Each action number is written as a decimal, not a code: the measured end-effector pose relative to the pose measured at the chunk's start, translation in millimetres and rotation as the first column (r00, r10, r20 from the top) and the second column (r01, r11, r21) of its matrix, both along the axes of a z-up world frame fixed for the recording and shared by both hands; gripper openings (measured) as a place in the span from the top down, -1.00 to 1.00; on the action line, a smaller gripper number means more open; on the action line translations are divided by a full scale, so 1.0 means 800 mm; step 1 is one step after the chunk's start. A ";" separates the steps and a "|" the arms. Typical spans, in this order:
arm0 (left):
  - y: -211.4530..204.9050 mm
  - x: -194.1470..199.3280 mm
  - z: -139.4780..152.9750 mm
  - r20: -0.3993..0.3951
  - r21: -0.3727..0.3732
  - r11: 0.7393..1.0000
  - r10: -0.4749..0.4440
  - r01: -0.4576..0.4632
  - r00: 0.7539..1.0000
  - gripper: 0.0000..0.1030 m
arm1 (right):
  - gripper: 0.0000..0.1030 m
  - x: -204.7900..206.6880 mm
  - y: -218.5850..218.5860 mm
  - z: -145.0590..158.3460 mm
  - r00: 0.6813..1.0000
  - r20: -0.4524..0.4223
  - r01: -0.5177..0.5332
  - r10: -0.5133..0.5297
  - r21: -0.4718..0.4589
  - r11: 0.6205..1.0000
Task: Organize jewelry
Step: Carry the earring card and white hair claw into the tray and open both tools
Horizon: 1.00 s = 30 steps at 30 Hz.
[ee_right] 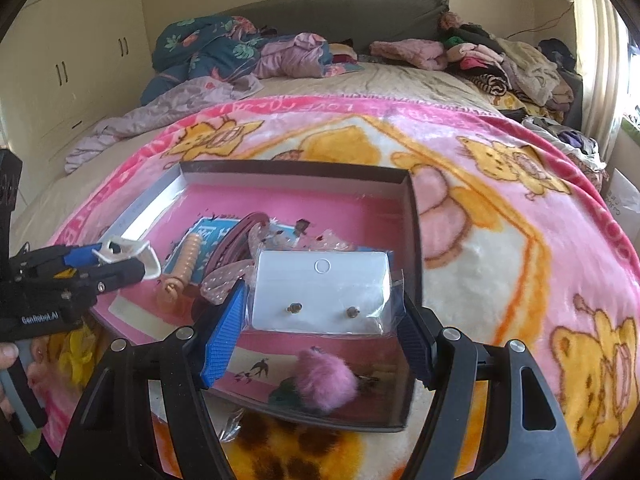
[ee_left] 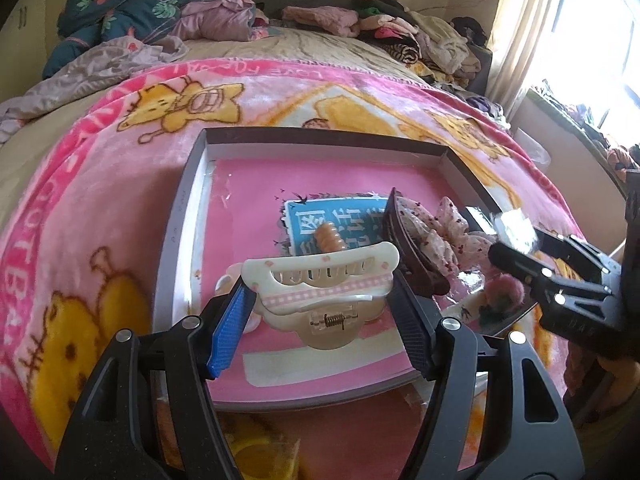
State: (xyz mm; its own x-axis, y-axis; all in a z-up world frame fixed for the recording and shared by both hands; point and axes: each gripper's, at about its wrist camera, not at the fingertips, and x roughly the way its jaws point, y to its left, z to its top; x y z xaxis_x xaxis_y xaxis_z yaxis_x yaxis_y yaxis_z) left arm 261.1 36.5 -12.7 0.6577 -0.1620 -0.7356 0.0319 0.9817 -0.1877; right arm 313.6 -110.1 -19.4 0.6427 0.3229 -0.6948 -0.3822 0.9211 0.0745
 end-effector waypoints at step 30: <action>-0.002 0.021 0.002 -0.011 0.038 0.999 0.012 -0.012 1.000 -0.17 | -0.63 -0.041 -0.005 -0.014 0.998 -0.058 -0.031 0.031 0.008 0.999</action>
